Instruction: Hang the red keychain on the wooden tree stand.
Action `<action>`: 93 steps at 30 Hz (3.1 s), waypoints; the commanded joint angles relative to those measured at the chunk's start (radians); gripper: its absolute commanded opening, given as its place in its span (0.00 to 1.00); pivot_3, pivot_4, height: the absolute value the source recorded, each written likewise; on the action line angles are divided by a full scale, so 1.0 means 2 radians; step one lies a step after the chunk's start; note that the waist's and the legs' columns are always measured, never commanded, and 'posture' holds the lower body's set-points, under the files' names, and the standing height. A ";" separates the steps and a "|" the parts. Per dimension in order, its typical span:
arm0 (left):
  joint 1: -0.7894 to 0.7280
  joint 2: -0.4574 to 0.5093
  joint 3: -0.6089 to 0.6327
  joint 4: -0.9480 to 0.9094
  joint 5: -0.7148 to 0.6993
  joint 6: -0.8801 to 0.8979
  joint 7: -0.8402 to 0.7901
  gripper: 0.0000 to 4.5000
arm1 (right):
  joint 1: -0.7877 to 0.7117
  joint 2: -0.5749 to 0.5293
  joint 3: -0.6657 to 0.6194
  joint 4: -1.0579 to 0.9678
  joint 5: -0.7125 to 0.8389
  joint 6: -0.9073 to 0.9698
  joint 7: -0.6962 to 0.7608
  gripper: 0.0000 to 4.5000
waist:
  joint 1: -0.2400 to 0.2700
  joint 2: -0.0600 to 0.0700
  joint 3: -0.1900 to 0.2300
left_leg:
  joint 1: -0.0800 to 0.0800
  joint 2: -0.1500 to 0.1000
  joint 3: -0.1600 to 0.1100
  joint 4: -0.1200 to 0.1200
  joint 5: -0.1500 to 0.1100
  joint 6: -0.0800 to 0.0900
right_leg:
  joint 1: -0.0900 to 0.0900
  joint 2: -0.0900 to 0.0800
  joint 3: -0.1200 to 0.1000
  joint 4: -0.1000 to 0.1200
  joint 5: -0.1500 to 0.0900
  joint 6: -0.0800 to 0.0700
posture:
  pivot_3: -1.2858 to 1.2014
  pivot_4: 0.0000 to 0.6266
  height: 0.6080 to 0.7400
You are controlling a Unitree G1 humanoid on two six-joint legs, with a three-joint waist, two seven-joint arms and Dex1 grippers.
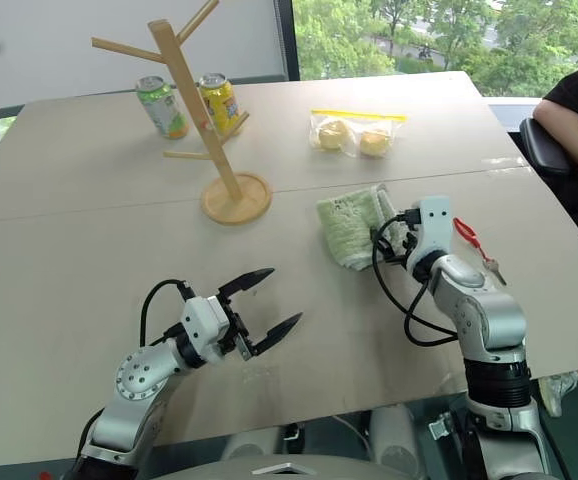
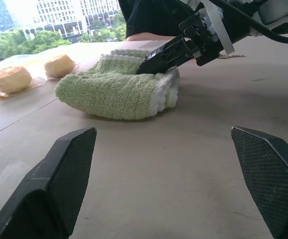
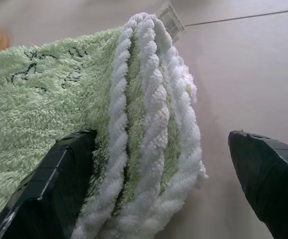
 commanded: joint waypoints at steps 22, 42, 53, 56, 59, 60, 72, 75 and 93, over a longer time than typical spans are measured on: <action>-0.012 0.001 -0.003 -0.040 0.001 0.015 0.019 1.00 | -0.020 0.010 -0.018 -0.019 0.033 0.031 0.018 0.01 | -0.001 0.000 0.000 | 0.000 0.000 0.000 0.000 0.000 0.000 | 0.000 0.000 0.000 0.000 0.000 0.000 | 0.52 0.24 1.00; -0.029 -0.009 -0.016 -0.032 0.004 0.020 0.026 1.00 | -0.175 -0.088 -0.307 0.273 0.073 -0.156 -0.096 0.01 | -0.003 0.002 0.001 | 0.000 -0.001 0.003 -0.001 0.000 0.000 | -0.001 0.000 0.001 -0.001 0.000 0.000 | 0.52 0.24 1.00; -0.028 -0.006 -0.014 -0.043 0.002 0.029 0.029 1.00 | -0.172 -0.102 -0.327 0.352 0.098 -0.136 -0.107 0.20 | -0.013 0.002 0.001 | 0.000 -0.001 0.002 -0.002 0.000 0.000 | -0.001 0.000 0.002 -0.001 0.001 0.002 | 0.52 0.24 1.00; -0.028 -0.007 -0.016 -0.045 0.004 0.031 0.031 1.00 | -0.169 -0.102 -0.321 0.345 0.100 -0.140 -0.104 0.50 | -0.012 0.002 0.001 | 0.000 -0.001 0.002 -0.002 0.000 0.000 | -0.001 0.000 0.002 -0.001 0.001 0.002 | 0.52 0.24 1.00; -0.027 -0.008 -0.016 -0.046 0.004 0.032 0.032 1.00 | -0.165 -0.101 -0.315 0.326 0.101 -0.146 -0.098 0.81 | -0.012 0.002 0.001 | 0.000 -0.001 0.002 -0.002 0.000 0.000 | -0.001 0.000 0.002 -0.001 0.001 0.002 | 0.52 0.24 1.00; -0.027 -0.008 -0.016 -0.046 0.004 0.032 0.033 1.00 | -0.162 -0.101 -0.313 0.317 0.099 -0.153 -0.096 0.94 | -0.012 0.003 0.001 | 0.000 -0.001 0.002 -0.002 0.000 0.000 | -0.001 0.000 0.002 -0.001 0.001 0.002 | 0.52 0.24 1.00; -0.027 0.004 -0.020 -0.045 -0.030 0.041 -0.001 1.00 | -0.067 -0.136 -0.334 0.147 0.193 -0.117 0.007 0.97 | -0.011 0.003 0.001 | 0.000 0.000 0.002 -0.002 0.000 0.000 | -0.001 0.000 0.002 -0.001 0.001 0.002 | 0.52 0.24 1.00; -0.023 0.019 -0.027 -0.046 -0.054 0.041 -0.039 1.00 | 0.024 -0.177 -0.274 0.073 0.193 -0.102 0.125 0.97 | -0.010 0.003 0.001 | 0.000 0.000 0.002 -0.002 0.000 0.000 | -0.001 0.000 0.002 -0.001 0.001 0.001 | 0.52 0.24 1.00; -0.074 0.009 -0.065 0.070 -0.050 -0.058 -0.165 1.00 | 0.032 -0.265 -0.061 0.343 -0.075 -0.401 0.353 0.97 | -0.009 0.003 0.001 | 0.000 -0.002 0.002 -0.001 0.000 0.000 | -0.001 0.001 0.004 -0.001 0.000 0.000 | 0.52 0.24 1.00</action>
